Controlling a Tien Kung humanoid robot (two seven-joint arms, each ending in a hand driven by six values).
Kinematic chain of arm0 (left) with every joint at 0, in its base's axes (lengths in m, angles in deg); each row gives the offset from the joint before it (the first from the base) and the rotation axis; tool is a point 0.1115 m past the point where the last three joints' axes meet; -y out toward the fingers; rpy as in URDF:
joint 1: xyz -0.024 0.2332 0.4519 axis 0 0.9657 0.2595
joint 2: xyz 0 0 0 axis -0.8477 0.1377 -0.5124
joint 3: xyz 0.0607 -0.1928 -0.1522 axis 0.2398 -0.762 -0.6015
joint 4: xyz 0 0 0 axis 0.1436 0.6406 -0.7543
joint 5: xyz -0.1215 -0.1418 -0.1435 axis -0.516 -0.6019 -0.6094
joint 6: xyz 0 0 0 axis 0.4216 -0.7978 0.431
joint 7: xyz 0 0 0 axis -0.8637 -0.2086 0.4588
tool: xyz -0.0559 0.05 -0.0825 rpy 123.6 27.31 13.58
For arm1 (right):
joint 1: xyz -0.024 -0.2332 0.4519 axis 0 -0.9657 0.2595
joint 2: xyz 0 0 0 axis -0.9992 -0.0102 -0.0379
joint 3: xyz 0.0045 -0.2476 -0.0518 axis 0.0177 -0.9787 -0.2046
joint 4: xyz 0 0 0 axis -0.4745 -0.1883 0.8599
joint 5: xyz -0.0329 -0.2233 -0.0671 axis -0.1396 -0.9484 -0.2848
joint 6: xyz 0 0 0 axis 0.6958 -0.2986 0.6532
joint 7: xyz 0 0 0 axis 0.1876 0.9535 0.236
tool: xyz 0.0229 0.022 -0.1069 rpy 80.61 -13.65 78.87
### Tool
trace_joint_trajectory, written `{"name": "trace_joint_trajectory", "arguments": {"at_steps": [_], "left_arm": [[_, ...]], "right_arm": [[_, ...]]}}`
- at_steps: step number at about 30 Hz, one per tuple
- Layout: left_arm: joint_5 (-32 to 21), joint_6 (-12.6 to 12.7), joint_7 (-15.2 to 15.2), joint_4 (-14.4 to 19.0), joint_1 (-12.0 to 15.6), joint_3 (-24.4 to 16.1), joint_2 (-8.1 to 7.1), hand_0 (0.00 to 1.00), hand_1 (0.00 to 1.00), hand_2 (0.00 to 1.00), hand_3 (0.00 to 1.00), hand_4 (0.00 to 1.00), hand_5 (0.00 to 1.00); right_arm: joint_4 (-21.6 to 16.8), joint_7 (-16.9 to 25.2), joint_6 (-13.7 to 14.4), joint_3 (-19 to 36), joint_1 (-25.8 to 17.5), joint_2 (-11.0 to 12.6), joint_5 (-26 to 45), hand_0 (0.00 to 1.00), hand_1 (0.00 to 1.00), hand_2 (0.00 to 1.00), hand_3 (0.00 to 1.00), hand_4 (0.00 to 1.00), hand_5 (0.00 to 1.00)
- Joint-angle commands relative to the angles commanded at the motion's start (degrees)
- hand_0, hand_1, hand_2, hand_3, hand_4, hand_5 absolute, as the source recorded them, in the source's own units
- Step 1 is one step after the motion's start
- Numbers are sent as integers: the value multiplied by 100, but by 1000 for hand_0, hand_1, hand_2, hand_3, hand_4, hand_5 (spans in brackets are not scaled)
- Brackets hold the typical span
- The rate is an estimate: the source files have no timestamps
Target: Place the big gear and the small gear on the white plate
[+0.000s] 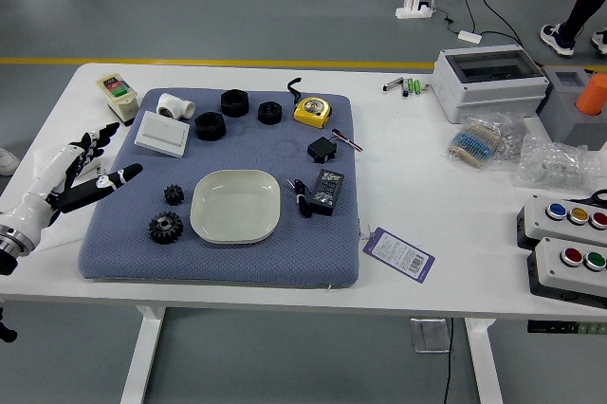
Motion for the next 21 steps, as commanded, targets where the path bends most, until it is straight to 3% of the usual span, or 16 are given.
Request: {"name": "trace_joint_trajectory", "arguments": {"at_steps": [3,4,10,16,21], "left_arm": [[447,-90,-5,99,41,66,-22,903,929,987,905,994,297],[633,-106,-1,129,58,96,-33,885,907,956,893,986,219],[2015,-98,-32,140,108,342,-127,856,876,925,882,991,197],[2015,-113,-116,121,98,470,-94,837,847,906,875,980,179],[2015,25,-148,90,75,673,-59,837,847,906,875,980,179]], "right_arm": [[1,-2,-1,-4,2,-1,-5,700,707,735,561,792,648],[2,-3,-1,-7,2,-1,-5,701,707,735,562,792,649],[2,-4,-3,-5,5,0,-4,702,708,735,562,793,650],[1,0,0,4,8,4,-8,703,708,735,562,793,650],[0,7,6,17,7,2,-9,703,708,735,562,793,650]]}}
